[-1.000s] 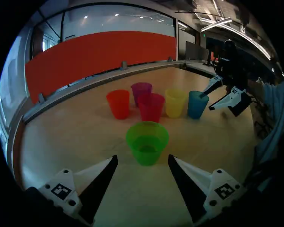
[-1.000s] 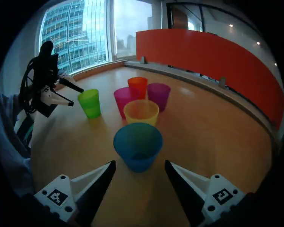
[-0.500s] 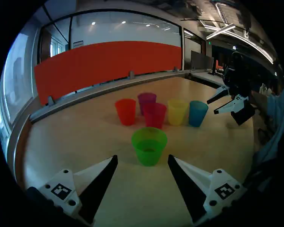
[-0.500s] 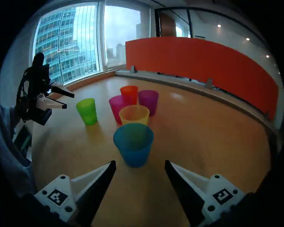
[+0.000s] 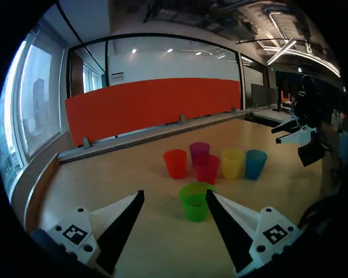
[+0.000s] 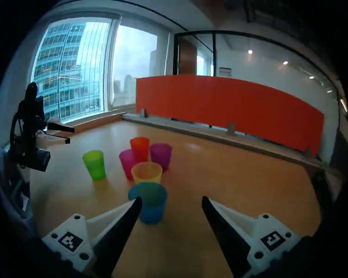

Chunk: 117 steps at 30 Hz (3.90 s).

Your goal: Pour water

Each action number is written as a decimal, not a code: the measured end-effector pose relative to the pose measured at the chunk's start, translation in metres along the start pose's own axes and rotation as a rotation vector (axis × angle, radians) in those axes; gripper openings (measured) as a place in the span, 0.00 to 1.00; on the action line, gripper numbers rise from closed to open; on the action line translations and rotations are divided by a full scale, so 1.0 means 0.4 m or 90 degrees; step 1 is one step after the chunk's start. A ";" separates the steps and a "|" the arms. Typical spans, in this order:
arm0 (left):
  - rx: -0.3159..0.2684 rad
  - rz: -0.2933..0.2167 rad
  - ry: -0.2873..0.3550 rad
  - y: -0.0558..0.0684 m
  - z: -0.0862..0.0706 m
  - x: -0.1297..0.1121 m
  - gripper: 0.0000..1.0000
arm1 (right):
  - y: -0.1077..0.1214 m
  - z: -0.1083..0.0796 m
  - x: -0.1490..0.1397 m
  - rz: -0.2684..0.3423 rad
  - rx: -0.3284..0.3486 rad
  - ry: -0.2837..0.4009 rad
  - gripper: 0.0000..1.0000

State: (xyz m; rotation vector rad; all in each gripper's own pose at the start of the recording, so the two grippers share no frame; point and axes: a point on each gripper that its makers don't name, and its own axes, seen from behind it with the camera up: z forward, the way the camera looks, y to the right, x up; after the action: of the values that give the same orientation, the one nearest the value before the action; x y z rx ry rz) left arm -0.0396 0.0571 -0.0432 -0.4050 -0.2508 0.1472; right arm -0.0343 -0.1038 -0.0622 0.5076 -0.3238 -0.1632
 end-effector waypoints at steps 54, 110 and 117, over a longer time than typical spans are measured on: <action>0.284 -0.065 0.251 -0.178 -0.098 0.219 0.99 | 0.239 -0.143 0.193 0.063 -0.370 0.282 1.00; 0.291 -0.100 0.192 -0.168 0.050 -0.029 0.99 | 0.281 -0.128 0.146 0.118 -0.368 0.282 1.00; 0.289 -0.102 0.181 -0.166 0.056 -0.038 0.99 | 0.280 -0.125 0.142 0.118 -0.367 0.280 1.00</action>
State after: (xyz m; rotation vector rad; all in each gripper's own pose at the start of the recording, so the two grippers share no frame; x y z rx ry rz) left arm -0.0542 0.0022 0.0004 0.0476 0.0338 -0.0134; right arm 0.0441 0.0021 -0.0324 -0.0653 0.1118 0.0405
